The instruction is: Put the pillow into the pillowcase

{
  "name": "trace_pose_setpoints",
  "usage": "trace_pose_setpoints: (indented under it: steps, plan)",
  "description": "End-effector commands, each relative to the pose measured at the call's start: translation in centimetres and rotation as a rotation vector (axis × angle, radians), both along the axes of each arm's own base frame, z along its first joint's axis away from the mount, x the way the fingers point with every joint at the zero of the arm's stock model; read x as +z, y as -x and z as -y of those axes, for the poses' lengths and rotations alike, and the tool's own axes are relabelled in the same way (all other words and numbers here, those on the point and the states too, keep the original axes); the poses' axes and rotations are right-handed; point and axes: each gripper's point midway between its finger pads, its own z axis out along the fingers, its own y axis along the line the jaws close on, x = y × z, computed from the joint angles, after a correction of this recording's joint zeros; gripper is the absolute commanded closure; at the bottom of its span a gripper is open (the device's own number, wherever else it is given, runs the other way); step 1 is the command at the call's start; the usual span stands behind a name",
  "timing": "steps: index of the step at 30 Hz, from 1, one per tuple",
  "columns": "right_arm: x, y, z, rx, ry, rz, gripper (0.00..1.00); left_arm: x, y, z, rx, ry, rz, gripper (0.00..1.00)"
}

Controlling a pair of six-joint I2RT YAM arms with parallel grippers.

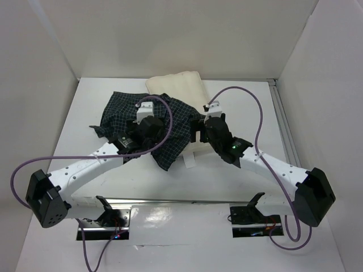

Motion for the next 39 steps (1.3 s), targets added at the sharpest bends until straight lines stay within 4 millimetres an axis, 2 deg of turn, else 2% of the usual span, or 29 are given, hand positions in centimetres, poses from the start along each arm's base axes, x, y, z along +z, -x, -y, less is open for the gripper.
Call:
trace_pose_setpoints:
  steps: [1, 2, 3, 6, 8, 10, 11, 12, 14, 15, 16, 17, 18, 19, 21, 23, 24, 25, 28, 32, 33, 34, 35, 36, 37, 38, 39]
  plan:
    - [4.1, -1.4, 0.2, -0.066, -0.069, 0.104, 0.0, 4.1, -0.6, 2.3, -0.111, 0.055, 0.142, 0.0]
    - [4.7, -1.6, -0.1, -0.1, -0.119, 0.082, 0.0, 3.2, -0.1, 3.0, -0.185, 0.044, 0.128, 0.0]
    - [4.4, -1.6, -0.2, -0.105, -0.113, 0.062, 0.0, 3.5, -0.1, 4.1, -0.231, 0.067, 0.148, 0.0]
    - [3.8, -2.3, 1.1, -0.192, -0.077, 0.039, 0.0, 2.9, 0.7, 6.8, -0.392, 0.045, 0.135, 0.0]
    - [3.3, -2.7, 1.5, -0.18, -0.042, 0.031, 0.0, 2.6, 1.5, 9.0, -0.476, 0.006, 0.118, 0.0]
    - [3.7, -4.0, 2.7, -0.203, -0.047, 0.029, 0.0, 2.0, 1.2, 11.2, -0.537, -0.073, 0.1, 0.0]
    - [3.0, -3.7, 3.0, -0.195, -0.072, -0.037, 0.0, 1.7, 1.5, 12.5, -0.564, -0.094, 0.098, 0.0]
    - [3.6, -5.0, 5.1, -0.242, -0.128, -0.062, 0.0, 0.6, 1.0, 13.7, -0.579, -0.14, 0.074, 0.0]
    - [2.8, -5.5, 7.0, -0.222, -0.186, -0.134, 0.0, -0.6, 0.3, 14.7, -0.572, -0.176, 0.051, 0.0]
    - [2.8, -5.5, 6.8, -0.158, -0.24, -0.171, 0.0, -0.3, -0.2, 15.5, -0.572, -0.176, 0.051, 0.0]
    - [2.8, -6.3, 9.2, -0.208, -0.27, -0.175, 0.0, -0.8, -0.8, 15.6, -0.552, -0.2, 0.045, 0.0]
    - [2.7, -6.2, 10.2, -0.22, -0.282, -0.177, 0.0, -2.4, -1.3, 15.9, -0.544, -0.238, 0.013, 0.0]
    - [3.0, -6.2, 10.5, -0.207, -0.303, -0.174, 0.0, -2.6, -1.7, 16.1, -0.522, -0.244, 0.006, 0.0]
    - [3.0, -6.5, 11.7, -0.231, -0.293, -0.166, 0.0, -2.3, -2.3, 16.0, -0.488, -0.265, 0.008, 0.0]
    - [3.0, -6.7, 12.5, -0.252, -0.294, -0.163, 0.0, -3.6, -3.1, 15.4, -0.434, -0.298, -0.024, 0.0]
    - [2.5, -6.6, 13.1, -0.245, -0.302, -0.176, 0.0, -4.1, -4.1, 14.0, -0.348, -0.292, -0.047, 0.02]
    - [2.8, -6.7, 13.1, -0.228, -0.305, -0.165, 0.0, -4.2, -4.8, 12.6, -0.298, -0.283, -0.073, 0.04]
    - [2.0, -6.5, 12.6, -0.204, -0.312, -0.193, 0.0, -4.4, -5.2, 11.7, -0.262, -0.271, -0.088, 0.06]
    - [1.0, -6.9, 12.8, -0.197, -0.309, -0.216, 0.0, -4.9, -6.3, 10.4, -0.225, -0.209, -0.096, 0.09]
    - [-0.2, -7.4, 13.0, -0.187, -0.285, -0.234, 0.0, -4.5, -7.5, 10.8, -0.247, -0.195, -0.066, 0.15]
    - [-0.2, -7.4, 13.0, -0.187, -0.285, -0.234, 0.0, -5.2, -7.7, 11.2, -0.262, -0.205, -0.08, 0.17]
    - [-0.6, -7.6, 12.6, -0.168, -0.294, -0.243, 0.0, -5.3, -8.1, 11.6, -0.268, -0.21, -0.075, 0.26]
    - [-1.0, -7.8, 12.4, -0.152, -0.288, -0.249, 0.0, -4.9, -8.5, 12.0, -0.268, -0.206, -0.069, 0.38]
    - [-1.7, -7.7, 12.3, -0.145, -0.29, -0.261, 0.0, -5.6, -8.8, 12.2, -0.275, -0.226, -0.084, 0.53]
    - [-1.7, -8.1, 11.7, -0.11, -0.298, -0.251, 0.0, -5.6, -8.9, 12.4, -0.275, -0.229, -0.088, 1.0]
    - [-1.7, -8.1, 11.5, -0.089, -0.296, -0.24, 0.0, -4.7, -9.2, 12.7, -0.269, -0.213, -0.076, 1.0]
    - [-2.7, -8.0, 11.0, -0.072, -0.298, -0.254, 0.0, -4.6, -9.3, 12.6, -0.262, -0.217, -0.072, 1.0]
